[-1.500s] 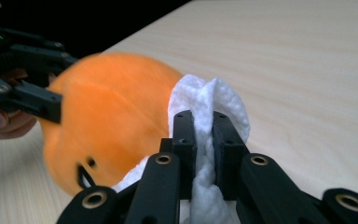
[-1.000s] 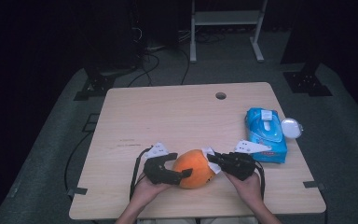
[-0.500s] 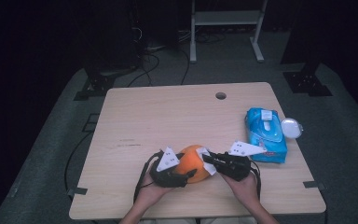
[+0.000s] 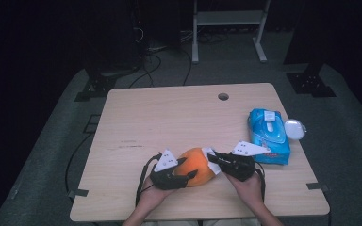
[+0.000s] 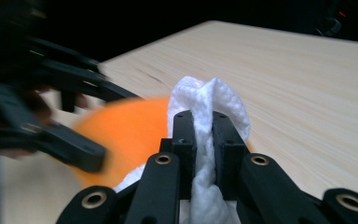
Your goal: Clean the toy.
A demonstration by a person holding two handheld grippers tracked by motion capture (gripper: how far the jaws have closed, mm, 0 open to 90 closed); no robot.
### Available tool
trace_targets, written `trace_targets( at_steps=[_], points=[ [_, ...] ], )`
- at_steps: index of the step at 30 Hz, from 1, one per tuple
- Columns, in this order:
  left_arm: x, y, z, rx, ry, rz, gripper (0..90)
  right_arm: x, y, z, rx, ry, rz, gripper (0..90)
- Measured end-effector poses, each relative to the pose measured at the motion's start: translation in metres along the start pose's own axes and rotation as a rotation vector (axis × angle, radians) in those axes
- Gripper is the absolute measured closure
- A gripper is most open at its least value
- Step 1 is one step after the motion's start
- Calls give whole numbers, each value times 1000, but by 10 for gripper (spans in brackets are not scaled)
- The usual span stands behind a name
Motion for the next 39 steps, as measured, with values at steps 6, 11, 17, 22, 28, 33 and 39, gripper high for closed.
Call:
trace_targets(
  at_steps=[6,11,17,22,28,33,39],
  points=[
    [-2,4,1,7,16,-9,327,-4,-28,-2,-64,9,77,810],
    [-7,-9,6,-12,63,91,189,-1,-26,-3,-65,-1,75,810],
    [1,-13,7,-11,34,110,315,4,-6,-4,-10,-15,55,811],
    [5,-16,9,-4,28,121,324,18,19,-4,46,-56,3,811],
    [4,-23,8,1,47,166,328,0,-1,2,-22,4,-5,811],
    [7,-26,12,7,49,174,335,15,12,-5,1,-39,-31,810],
    [8,-25,14,22,48,163,332,27,31,-7,51,-87,-59,809]
  ],
)
Point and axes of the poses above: each handheld gripper's, and its own axes: z roughly backward along the jaws, x roughly out of its underside, y roughly to its right, the point moved 10 cm from there along -z, roughly forward along the jaws, and after that the axes turned 11 degrees about x, right-handed, at the moved point
